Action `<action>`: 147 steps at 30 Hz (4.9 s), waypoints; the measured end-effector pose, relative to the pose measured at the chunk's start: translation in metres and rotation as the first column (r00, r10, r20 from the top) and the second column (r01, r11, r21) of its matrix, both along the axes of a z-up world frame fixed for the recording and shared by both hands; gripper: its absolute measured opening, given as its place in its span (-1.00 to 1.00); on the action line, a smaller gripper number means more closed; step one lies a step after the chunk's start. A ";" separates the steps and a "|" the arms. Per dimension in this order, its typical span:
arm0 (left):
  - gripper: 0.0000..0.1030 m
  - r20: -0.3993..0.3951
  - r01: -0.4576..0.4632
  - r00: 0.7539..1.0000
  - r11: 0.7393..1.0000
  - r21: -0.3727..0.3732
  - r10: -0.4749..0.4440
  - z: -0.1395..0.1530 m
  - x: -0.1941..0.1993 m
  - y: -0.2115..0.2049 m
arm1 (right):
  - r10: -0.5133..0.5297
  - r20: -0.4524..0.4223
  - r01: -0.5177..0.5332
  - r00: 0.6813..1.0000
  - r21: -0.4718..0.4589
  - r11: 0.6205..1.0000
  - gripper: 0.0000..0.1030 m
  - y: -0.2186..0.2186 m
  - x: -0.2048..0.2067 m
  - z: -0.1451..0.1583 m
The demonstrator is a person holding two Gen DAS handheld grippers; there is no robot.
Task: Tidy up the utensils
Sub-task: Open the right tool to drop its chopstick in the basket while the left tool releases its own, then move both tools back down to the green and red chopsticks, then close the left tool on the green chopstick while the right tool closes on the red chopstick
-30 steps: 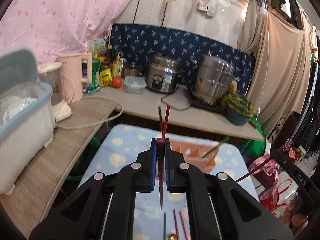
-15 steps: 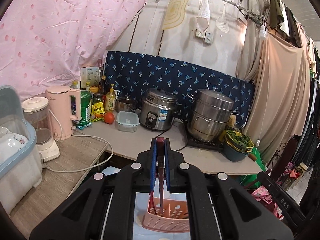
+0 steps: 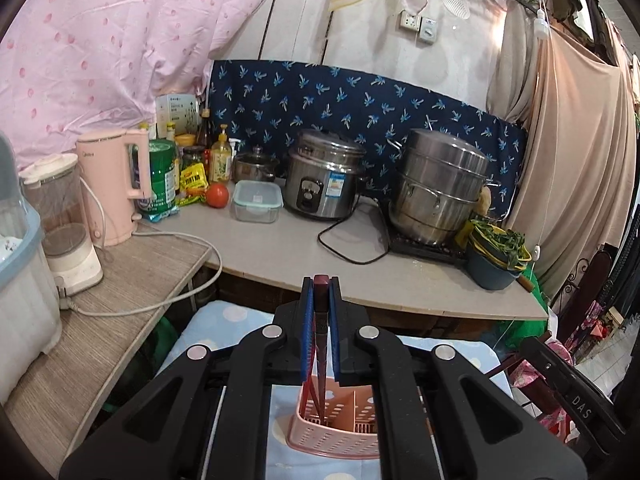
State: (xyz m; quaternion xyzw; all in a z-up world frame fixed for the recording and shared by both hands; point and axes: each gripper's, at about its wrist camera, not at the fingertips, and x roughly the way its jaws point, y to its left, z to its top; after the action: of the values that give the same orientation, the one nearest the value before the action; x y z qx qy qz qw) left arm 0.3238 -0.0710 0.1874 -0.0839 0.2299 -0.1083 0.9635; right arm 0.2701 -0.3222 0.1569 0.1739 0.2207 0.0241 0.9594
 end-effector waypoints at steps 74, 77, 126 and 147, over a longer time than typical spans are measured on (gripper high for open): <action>-0.38 -0.328 0.093 0.945 0.975 0.203 -0.021 -0.168 -0.230 0.033 | 0.137 -0.335 -0.178 0.932 -0.094 0.979 -0.72 0.093 -0.248 -0.155; -0.31 -0.361 0.108 0.932 0.972 0.208 -0.027 -0.184 -0.240 0.032 | 0.150 -0.367 -0.193 0.918 -0.082 0.978 -0.72 0.097 -0.256 -0.170; -0.55 -0.503 0.253 0.856 0.944 0.210 -0.118 -0.245 -0.290 0.018 | 0.165 -0.462 -0.238 0.872 -0.103 0.966 -0.75 0.117 -0.270 -0.217; -0.86 -0.487 0.215 0.866 0.965 0.153 -0.116 -0.223 -0.285 0.029 | 0.136 -0.393 -0.192 0.910 -0.107 0.976 -0.85 0.100 -0.269 -0.188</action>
State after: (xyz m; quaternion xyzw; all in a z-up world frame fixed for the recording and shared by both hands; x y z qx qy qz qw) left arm 0.0385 -0.0419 -0.0352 0.0106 0.4744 -0.1430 0.8685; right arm 0.0010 -0.2226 -0.0311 0.0868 0.4187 0.0543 0.9023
